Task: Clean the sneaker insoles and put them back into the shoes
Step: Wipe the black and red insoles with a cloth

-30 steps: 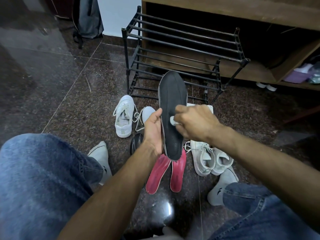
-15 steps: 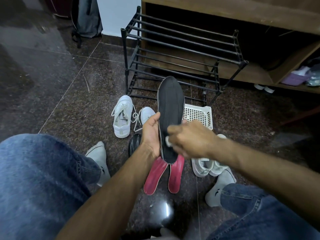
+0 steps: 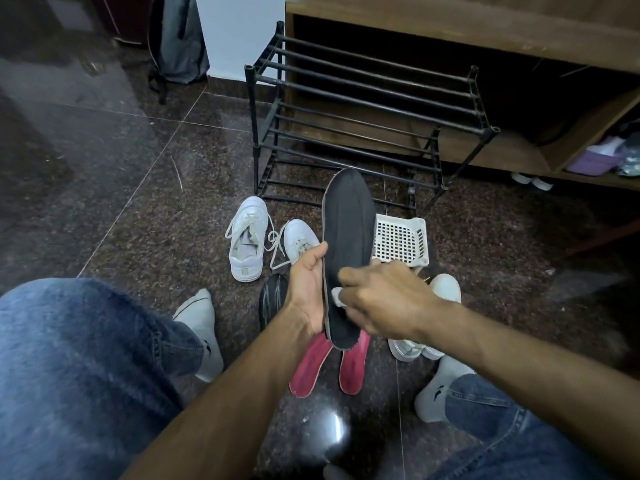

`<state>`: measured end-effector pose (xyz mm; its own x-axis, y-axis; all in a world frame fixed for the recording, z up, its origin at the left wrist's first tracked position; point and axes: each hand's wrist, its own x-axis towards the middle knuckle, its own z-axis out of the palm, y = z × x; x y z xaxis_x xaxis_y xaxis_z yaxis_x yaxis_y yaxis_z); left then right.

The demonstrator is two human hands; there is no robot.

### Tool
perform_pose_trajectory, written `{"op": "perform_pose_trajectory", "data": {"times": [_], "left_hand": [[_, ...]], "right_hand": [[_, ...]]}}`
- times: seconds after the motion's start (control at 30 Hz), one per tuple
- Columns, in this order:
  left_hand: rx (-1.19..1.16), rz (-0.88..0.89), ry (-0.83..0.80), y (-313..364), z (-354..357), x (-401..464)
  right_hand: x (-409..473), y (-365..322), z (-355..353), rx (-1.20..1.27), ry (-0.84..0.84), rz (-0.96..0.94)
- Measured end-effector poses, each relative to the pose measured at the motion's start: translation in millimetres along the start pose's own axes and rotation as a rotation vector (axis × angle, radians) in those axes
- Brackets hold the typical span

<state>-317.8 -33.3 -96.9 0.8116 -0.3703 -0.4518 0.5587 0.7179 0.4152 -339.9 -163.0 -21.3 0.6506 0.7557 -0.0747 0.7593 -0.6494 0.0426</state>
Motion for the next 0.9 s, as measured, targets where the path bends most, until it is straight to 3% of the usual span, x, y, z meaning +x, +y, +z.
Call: {"op": "perform_pose_trajectory", "data": {"times": [0.07, 0.27, 0.33, 0.4, 0.53, 0.63, 0.8, 0.9], "left_hand": [[-0.002, -0.008, -0.015, -4, 2, -2], [0.118, -0.120, -0.042, -17, 12, -8], [0.165, -0.127, -0.038, -17, 10, -7], [0.192, -0.115, -0.030, -14, 9, -3], [0.162, -0.010, 0.023, -4, 4, 8], [0.115, 0.013, 0.037, 5, -1, 8], [0.165, -0.052, 0.033, 3, 5, 4], [0.176, -0.061, 0.052, 9, 7, 3]], "right_hand": [[3, 9, 6, -0.023, 0.019, 0.068], [32, 86, -7, -0.050, 0.173, 0.591], [35, 97, -6, 0.006, 0.230, 0.688], [30, 87, -3, 0.070, 0.261, 0.612], [6, 26, 14, 0.201, 0.174, 0.253], [-3, 8, 21, 0.109, 0.101, 0.096], [31, 37, 8, -0.086, 0.068, 0.369], [40, 34, 4, -0.149, -0.001, 0.352]]}}
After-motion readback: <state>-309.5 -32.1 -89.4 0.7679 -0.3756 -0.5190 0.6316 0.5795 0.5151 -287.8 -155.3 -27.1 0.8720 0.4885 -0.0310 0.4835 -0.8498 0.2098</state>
